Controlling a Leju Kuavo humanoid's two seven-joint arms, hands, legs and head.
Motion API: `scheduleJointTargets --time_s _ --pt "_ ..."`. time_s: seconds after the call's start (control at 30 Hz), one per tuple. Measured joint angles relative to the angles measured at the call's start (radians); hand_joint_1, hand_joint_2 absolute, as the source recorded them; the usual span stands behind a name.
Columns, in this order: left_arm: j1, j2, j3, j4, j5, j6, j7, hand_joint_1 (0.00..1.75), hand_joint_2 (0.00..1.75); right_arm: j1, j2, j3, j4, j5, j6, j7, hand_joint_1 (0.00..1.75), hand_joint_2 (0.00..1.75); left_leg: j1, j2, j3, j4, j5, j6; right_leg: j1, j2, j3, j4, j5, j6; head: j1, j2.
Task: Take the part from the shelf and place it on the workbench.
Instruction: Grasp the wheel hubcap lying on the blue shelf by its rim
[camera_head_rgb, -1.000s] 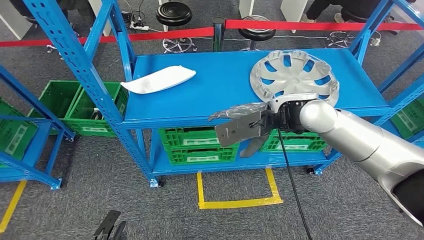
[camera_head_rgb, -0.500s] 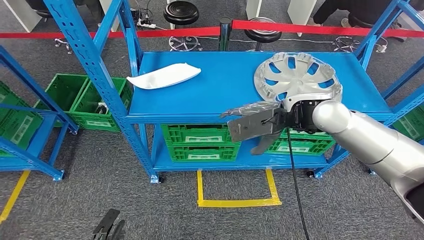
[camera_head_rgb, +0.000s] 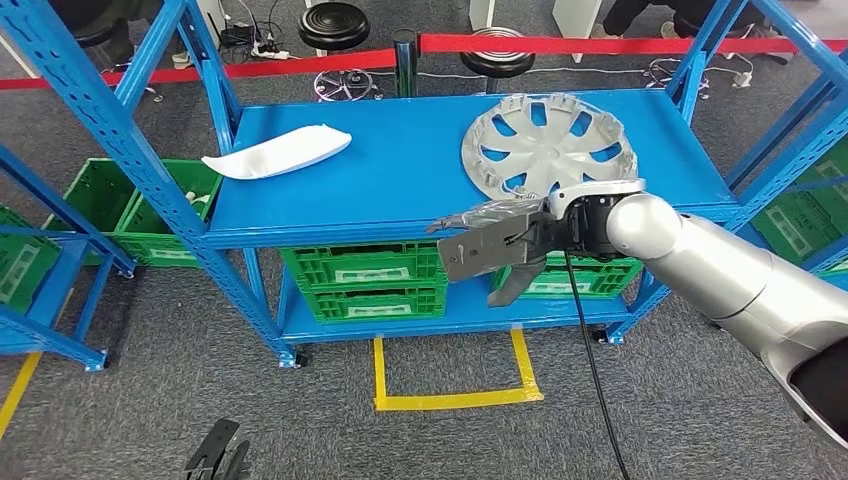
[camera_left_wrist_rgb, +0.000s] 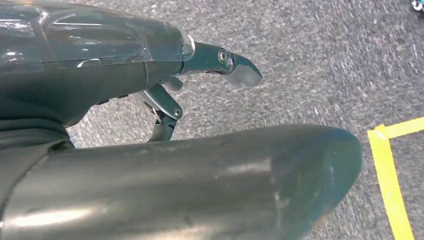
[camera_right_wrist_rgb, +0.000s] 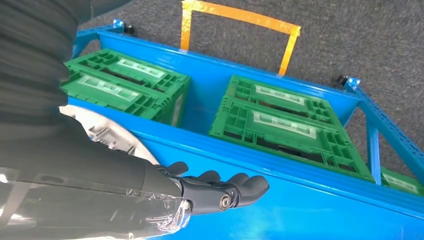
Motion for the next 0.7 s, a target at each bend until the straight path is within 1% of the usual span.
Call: scheduleJointTargets --time_s 0.03,0.07,0.1,0.13,0.2,0.23,0.4,0.57,0.7 --pt "-0.002 0.0 0.0 0.0 0.0 0.0 0.0 0.0 0.0 -0.001 0.001 0.0 -0.001 0.0 0.0 0.0 0.0 1.75 -0.005 0.0 0.034 -0.062 0.021 0.011 0.005 0.0 -0.002 0.003 -0.001 0.0 0.0 0.0" --pt "-0.004 0.0 0.0 0.0 0.0 0.001 0.0 0.0 0.0 -0.002 0.001 -0.001 -0.001 0.0 -0.001 0.001 0.0 1.75 -0.009 -0.001 0.057 -0.106 0.031 0.018 0.008 0.0 -0.004 0.005 -0.001 0.0 0.001 0.0" --pt "-0.005 -0.001 0.0 0.0 0.0 0.001 0.0 0.0 0.0 -0.002 0.002 -0.001 -0.002 0.001 -0.002 0.001 0.0 1.75 -0.011 -0.001 0.068 -0.131 0.032 0.022 0.01 0.0 -0.008 0.008 -0.004 -0.001 0.004 0.0" --pt "-0.006 -0.001 0.0 0.0 -0.001 0.001 0.0 0.0 0.0 -0.002 0.003 -0.001 -0.002 0.001 -0.003 0.002 0.0 1.75 -0.011 -0.002 0.072 -0.139 0.03 0.021 0.012 0.0 -0.011 0.01 -0.005 -0.002 0.006 0.0" --pt "-0.005 -0.002 0.0 0.0 -0.003 0.0 -0.002 0.0 0.0 -0.002 0.002 -0.002 -0.002 0.002 -0.005 0.002 0.0 1.75 -0.012 -0.004 0.072 -0.143 0.03 0.02 0.01 -0.001 -0.011 0.009 -0.006 -0.007 0.009 0.0" --pt "-0.004 -0.003 0.0 0.0 -0.004 0.0 -0.003 0.0 0.0 -0.001 0.0 -0.002 -0.002 0.004 -0.006 0.002 0.0 1.75 -0.013 -0.004 0.072 -0.143 0.03 0.02 0.009 -0.001 -0.01 0.008 -0.005 -0.007 0.009 0.0" --pt "0.002 -0.004 0.0 0.0 -0.014 -0.008 -0.011 0.0 0.0 0.001 -0.015 -0.007 -0.004 0.002 -0.006 0.001 0.0 1.75 -0.016 -0.004 0.072 -0.143 0.03 0.022 0.006 0.0 -0.008 0.004 -0.002 -0.003 0.016 0.0" --pt "0.002 -0.005 0.0 0.0 -0.017 -0.01 -0.009 0.0 0.0 0.004 -0.021 -0.007 -0.013 -0.001 -0.006 0.002 0.0 1.75 -0.02 -0.004 0.072 -0.143 0.029 0.023 0.002 0.001 -0.008 0.002 -0.003 0.0 0.018 0.0" --pt "0.002 -0.005 0.0 0.0 -0.02 -0.01 0.0 0.0 0.0 0.004 -0.021 -0.007 -0.013 0.001 -0.006 0.008 0.0 1.75 -0.021 -0.004 0.072 -0.143 0.027 0.027 0.002 0.001 -0.008 0.002 -0.004 0.003 0.018 0.0"
